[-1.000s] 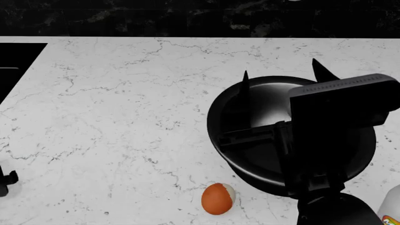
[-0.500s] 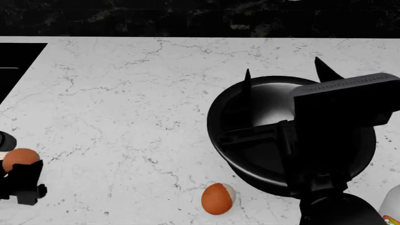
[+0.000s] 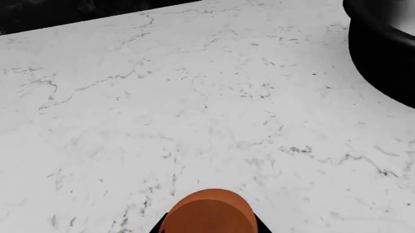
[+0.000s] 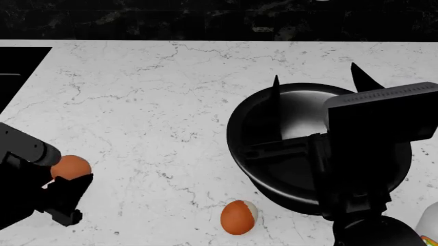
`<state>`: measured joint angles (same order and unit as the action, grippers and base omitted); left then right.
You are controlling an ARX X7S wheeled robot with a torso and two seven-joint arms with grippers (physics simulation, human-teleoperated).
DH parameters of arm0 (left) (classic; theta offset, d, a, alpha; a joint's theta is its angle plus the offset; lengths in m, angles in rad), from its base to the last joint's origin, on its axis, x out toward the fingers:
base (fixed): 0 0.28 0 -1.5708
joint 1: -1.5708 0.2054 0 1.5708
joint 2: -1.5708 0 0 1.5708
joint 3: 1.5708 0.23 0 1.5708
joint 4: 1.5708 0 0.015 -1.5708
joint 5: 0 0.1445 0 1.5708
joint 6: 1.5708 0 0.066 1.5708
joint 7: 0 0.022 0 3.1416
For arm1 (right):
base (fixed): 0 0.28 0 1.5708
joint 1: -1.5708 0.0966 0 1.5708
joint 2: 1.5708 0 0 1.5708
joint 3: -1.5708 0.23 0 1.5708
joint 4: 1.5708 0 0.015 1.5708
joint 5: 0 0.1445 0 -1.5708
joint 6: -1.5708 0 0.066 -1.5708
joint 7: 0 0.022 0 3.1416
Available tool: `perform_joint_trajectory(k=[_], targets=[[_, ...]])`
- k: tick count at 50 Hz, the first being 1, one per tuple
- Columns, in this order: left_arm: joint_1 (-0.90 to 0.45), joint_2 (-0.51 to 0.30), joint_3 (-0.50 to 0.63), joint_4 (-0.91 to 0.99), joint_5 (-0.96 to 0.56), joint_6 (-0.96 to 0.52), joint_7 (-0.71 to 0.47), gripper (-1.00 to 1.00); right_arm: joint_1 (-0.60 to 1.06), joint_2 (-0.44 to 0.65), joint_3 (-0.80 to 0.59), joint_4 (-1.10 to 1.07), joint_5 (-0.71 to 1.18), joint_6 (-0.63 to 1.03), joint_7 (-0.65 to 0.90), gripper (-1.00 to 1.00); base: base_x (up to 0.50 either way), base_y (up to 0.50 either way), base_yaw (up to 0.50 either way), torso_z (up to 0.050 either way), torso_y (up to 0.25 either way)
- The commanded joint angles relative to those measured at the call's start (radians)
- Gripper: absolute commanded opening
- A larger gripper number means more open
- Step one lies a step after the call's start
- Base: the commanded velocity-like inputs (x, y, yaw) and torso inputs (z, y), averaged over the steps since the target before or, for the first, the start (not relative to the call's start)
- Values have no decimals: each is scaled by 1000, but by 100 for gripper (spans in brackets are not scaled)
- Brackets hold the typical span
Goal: Place the eggs and milk next to the bowl.
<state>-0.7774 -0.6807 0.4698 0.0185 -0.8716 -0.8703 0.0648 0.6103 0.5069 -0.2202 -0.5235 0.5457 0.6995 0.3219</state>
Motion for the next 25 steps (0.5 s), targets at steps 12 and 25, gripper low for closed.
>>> perform_joint_trajectory(k=[12,25], targets=[[-225,121,166,-178,105,29,269,-100,-5,-8,36,-27,6,19,-9,100,0,0,0,0,0],[-335,195,265,-317,169,62,417,-100,-1,-10,27,-20,5,22,-7,100,0,0,0,0,0]])
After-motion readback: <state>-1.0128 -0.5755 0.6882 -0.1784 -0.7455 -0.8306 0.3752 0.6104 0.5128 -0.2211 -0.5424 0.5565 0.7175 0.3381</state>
